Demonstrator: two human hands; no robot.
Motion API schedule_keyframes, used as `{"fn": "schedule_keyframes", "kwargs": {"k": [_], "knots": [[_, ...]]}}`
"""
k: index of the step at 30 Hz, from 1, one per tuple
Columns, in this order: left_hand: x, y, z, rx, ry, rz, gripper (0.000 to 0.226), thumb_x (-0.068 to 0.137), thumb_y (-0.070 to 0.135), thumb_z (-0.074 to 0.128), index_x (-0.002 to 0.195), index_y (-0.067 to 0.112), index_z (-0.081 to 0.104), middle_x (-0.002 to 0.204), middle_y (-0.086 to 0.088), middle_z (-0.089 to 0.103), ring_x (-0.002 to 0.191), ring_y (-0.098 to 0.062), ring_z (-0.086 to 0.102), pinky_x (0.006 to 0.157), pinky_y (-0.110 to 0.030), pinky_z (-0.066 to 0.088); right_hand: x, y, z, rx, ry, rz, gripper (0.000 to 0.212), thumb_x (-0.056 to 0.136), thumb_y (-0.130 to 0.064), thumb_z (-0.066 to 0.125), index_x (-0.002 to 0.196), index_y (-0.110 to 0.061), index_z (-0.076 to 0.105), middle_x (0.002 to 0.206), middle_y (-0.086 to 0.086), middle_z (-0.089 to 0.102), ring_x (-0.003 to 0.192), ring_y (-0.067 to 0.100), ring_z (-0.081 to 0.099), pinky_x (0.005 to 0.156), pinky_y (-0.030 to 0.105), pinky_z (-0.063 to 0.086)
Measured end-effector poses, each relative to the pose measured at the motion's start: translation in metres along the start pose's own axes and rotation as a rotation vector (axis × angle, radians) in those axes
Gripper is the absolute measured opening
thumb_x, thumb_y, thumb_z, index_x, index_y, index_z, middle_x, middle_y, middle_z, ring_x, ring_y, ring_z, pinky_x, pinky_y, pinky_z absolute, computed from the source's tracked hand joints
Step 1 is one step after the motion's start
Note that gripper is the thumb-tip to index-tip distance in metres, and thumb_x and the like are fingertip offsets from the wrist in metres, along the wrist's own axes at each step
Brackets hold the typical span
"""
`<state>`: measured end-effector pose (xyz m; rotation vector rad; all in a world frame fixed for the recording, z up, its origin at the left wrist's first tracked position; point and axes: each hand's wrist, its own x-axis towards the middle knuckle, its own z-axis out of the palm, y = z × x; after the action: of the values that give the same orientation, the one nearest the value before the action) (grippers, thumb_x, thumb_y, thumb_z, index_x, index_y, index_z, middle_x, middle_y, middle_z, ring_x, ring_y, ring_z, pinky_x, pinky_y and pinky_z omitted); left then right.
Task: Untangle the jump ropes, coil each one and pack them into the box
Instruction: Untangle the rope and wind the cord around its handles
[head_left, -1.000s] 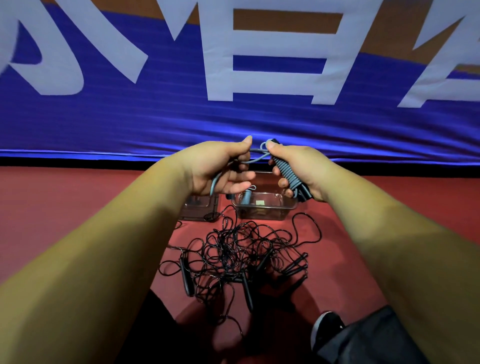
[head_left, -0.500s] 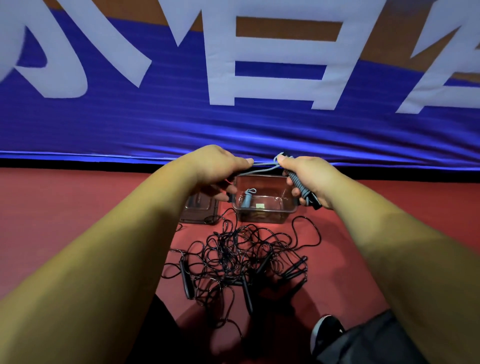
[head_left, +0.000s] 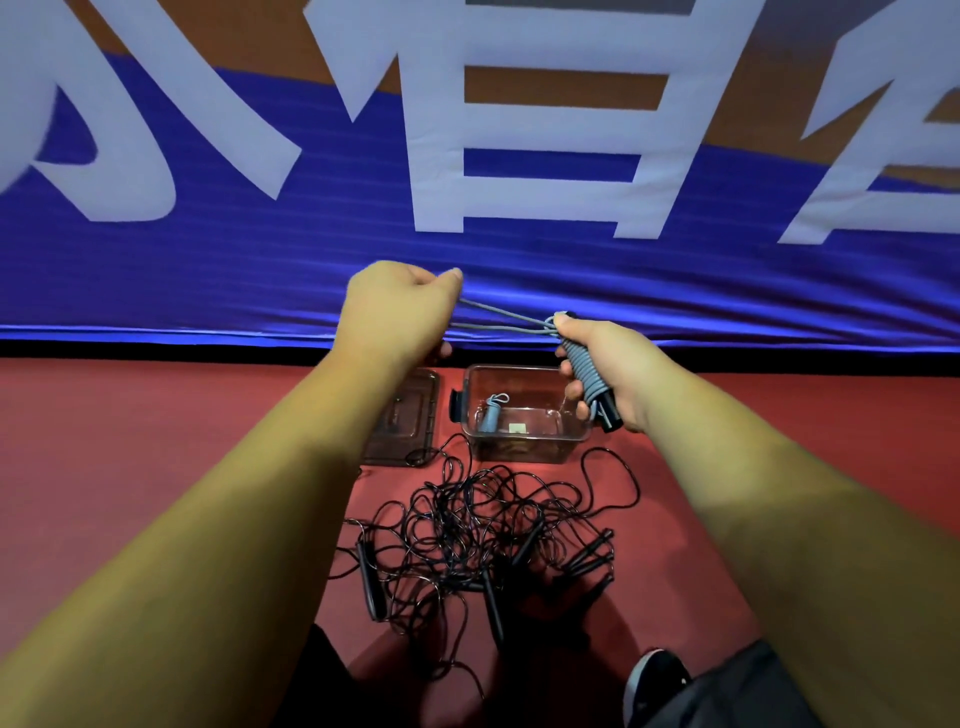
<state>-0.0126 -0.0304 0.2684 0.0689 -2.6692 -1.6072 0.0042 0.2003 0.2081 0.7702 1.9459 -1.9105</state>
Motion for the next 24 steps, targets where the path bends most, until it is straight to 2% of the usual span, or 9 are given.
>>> {"fn": "schedule_keyframes", "kwargs": {"k": [3,5,8,11,13,15,19,22,24], "knots": [[0.005,0.004,-0.008,-0.324,0.003,-0.181,0.026,0.093,0.027,0.065,0.076,0.009,0.059,0.072,-0.009,0.06,0.053,-0.025,0.07,0.054,-0.033,0.056,0.001,-0.001,-0.001,0.019,-0.007,0.009,0.045,0.096,-0.06,0.069,0.1,-0.015,0.062,0.075,0.0,0.055,0.046,0.014,0.047,0.048,0.026,0.039],[0.007,0.002,-0.013,-0.463,-0.088,-0.214,0.032,0.095,0.027,0.066,0.069,0.014,0.053,0.069,-0.004,0.058,0.063,-0.025,0.072,0.065,-0.034,0.06,0.001,-0.002,-0.002,0.0,-0.004,-0.002,0.046,0.097,-0.06,0.067,0.099,-0.015,0.062,0.075,-0.001,0.055,0.046,0.014,0.047,0.048,0.025,0.039],[0.007,-0.004,-0.019,-0.532,-0.362,-0.224,0.042,0.099,0.042,0.066,0.067,0.02,0.048,0.073,-0.001,0.062,0.079,-0.023,0.074,0.088,-0.042,0.059,0.001,-0.002,-0.001,0.007,-0.024,-0.021,0.045,0.096,-0.06,0.068,0.1,-0.016,0.062,0.076,0.0,0.056,0.046,0.014,0.047,0.049,0.026,0.04],[0.006,-0.014,-0.022,-0.229,-0.623,-0.23,0.055,0.097,0.059,0.062,0.063,0.017,0.05,0.085,-0.009,0.071,0.082,-0.024,0.073,0.085,-0.041,0.056,0.001,-0.002,-0.005,0.036,-0.02,-0.038,0.043,0.096,-0.058,0.069,0.102,-0.016,0.062,0.075,0.0,0.057,0.046,0.015,0.047,0.048,0.026,0.041],[0.004,-0.024,-0.018,0.095,-0.698,-0.245,0.056,0.096,0.065,0.058,0.077,0.012,0.061,0.091,-0.014,0.075,0.077,-0.025,0.074,0.074,-0.037,0.057,0.0,-0.002,-0.009,0.043,-0.02,-0.068,0.04,0.096,-0.056,0.071,0.102,-0.018,0.062,0.073,0.0,0.057,0.046,0.016,0.047,0.049,0.027,0.041],[0.003,-0.035,-0.012,0.265,-0.754,-0.348,0.055,0.1,0.066,0.05,0.084,0.014,0.059,0.088,-0.011,0.073,0.067,-0.02,0.072,0.064,-0.031,0.056,-0.003,-0.003,-0.01,0.018,-0.065,-0.118,0.036,0.097,-0.054,0.07,0.1,-0.019,0.062,0.073,0.0,0.057,0.047,0.016,0.046,0.051,0.028,0.04],[0.001,-0.045,0.001,0.4,-0.824,-0.489,0.05,0.107,0.057,0.042,0.094,0.012,0.06,0.077,-0.004,0.065,0.06,-0.017,0.063,0.057,-0.029,0.052,-0.012,-0.001,0.002,-0.071,-0.167,-0.164,0.031,0.099,-0.048,0.068,0.1,-0.018,0.063,0.074,0.002,0.057,0.049,0.017,0.045,0.053,0.028,0.039],[-0.002,-0.047,0.012,0.428,-0.783,-0.428,0.05,0.111,0.048,0.038,0.105,0.005,0.064,0.077,-0.008,0.062,0.053,-0.019,0.057,0.052,-0.028,0.048,-0.019,0.001,0.013,-0.099,-0.21,-0.181,0.029,0.098,-0.046,0.07,0.101,-0.019,0.061,0.076,0.004,0.057,0.05,0.018,0.045,0.052,0.027,0.038],[-0.002,-0.046,0.021,0.28,-0.693,-0.373,0.039,0.113,0.036,0.038,0.106,0.006,0.063,0.083,-0.01,0.063,0.059,-0.02,0.058,0.057,-0.03,0.048,-0.023,0.001,0.017,-0.125,-0.217,-0.196,0.027,0.099,-0.045,0.07,0.102,-0.019,0.063,0.076,0.004,0.057,0.05,0.019,0.044,0.051,0.027,0.038]]}}
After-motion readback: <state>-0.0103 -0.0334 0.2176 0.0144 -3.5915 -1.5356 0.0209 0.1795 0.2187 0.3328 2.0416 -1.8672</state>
